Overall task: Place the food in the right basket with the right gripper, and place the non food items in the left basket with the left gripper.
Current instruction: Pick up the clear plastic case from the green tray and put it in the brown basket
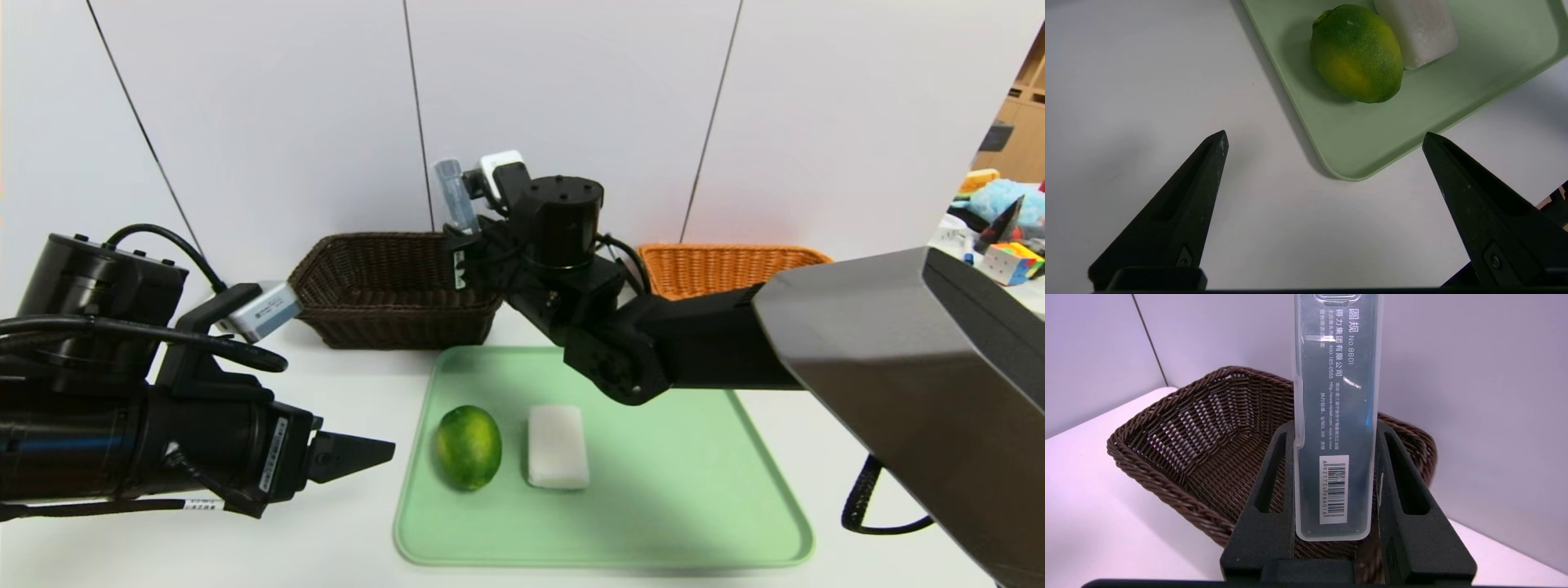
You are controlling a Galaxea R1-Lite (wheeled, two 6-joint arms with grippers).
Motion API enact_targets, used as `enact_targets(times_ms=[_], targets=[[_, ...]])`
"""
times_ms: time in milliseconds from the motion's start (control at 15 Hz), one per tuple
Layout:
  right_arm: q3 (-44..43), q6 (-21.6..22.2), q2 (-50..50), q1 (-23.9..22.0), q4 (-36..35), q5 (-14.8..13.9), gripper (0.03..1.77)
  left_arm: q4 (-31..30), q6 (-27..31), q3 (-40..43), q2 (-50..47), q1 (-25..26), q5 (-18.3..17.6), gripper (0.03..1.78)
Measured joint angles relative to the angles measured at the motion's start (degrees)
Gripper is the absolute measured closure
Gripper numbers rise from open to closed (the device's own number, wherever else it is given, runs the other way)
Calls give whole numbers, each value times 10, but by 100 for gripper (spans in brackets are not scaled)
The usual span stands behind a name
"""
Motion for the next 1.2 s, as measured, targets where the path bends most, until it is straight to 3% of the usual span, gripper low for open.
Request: enact_targets(times_ms=[533, 1200], targets=[[-130, -47, 107, -2, 7, -6, 125, -11, 0, 20, -1, 2, 1, 12], [-142, -52, 133, -9, 20, -5, 125, -19, 0, 20, 2, 4, 0, 12]])
